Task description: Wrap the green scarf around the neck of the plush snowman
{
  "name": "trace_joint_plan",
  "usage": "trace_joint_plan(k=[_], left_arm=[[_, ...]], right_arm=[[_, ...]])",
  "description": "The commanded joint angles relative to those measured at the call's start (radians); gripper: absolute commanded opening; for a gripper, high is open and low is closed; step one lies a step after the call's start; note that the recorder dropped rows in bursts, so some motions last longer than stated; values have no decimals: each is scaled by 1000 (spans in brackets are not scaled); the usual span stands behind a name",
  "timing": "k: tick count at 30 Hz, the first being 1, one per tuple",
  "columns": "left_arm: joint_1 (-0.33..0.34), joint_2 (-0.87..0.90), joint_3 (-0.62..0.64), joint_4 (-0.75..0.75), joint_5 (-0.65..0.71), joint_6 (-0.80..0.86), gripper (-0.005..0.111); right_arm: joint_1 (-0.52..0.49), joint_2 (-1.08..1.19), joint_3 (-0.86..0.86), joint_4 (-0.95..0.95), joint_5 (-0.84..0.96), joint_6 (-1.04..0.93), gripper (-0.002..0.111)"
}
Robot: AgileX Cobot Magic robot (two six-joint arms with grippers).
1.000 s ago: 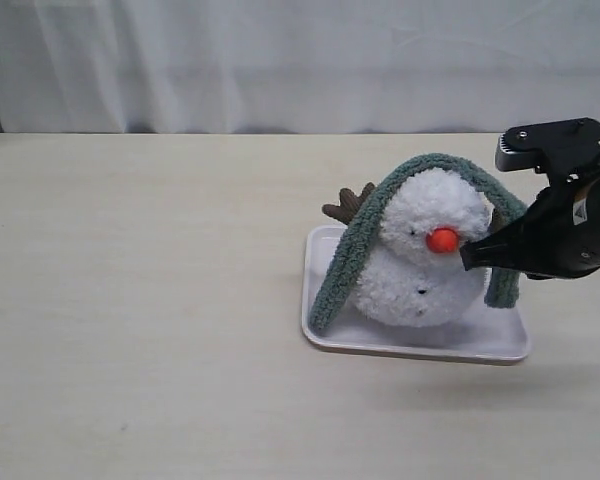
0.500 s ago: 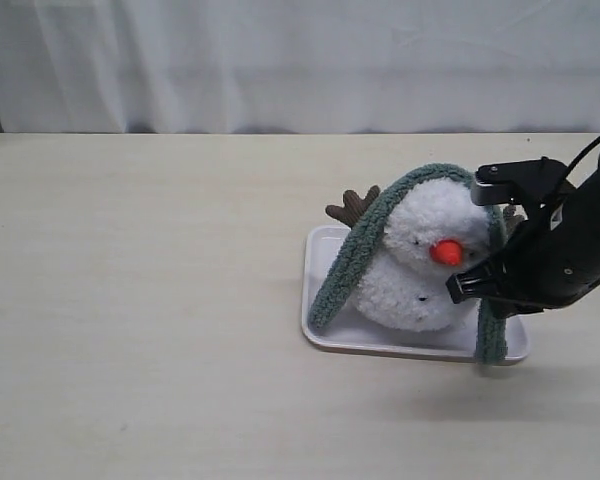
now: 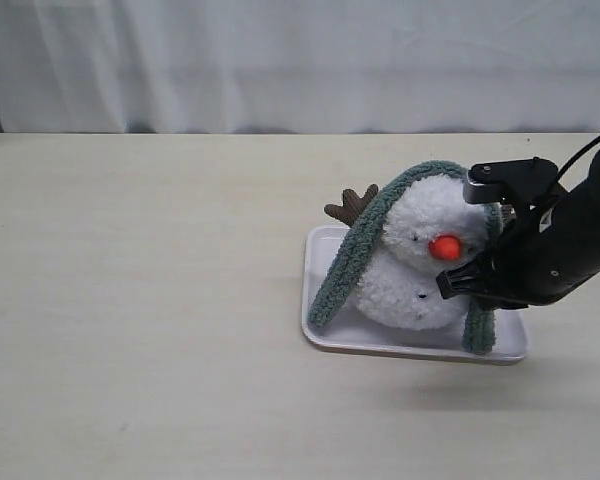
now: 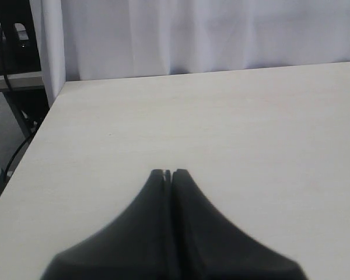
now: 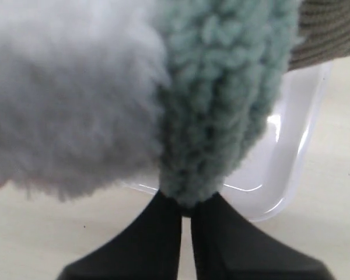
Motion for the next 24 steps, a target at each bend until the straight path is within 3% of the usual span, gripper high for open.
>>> trace_joint_plan(k=[1,5,8,12,16,18,22,24], left_arm=[[-7,-2,2,2,-12,-3,0],[-7,-2,2,2,-12,-3,0],[-7,-2,2,2,-12,-3,0],[-7,-2,2,2,-12,-3,0],[-7,-2,2,2,-12,-3,0],[-7,-2,2,2,-12,-3,0],[-7,-2,2,2,-12,-3,0],[-7,-2,2,2,-12,-3,0]], right_arm=[[-5,0,17,3,-26,-8,17],[-5,-52,17,4,8,-8,41],[-2,-156,15,4,41,-8,45],[1,-281,-39,0,117,-8,45],[1,-348,-136,0,84,-3,45],[1,-328,-181,0,100,4,43],[1,-216,-325,-5,193,-25,27],[1,-156,-390,-5,260,-36,31]])
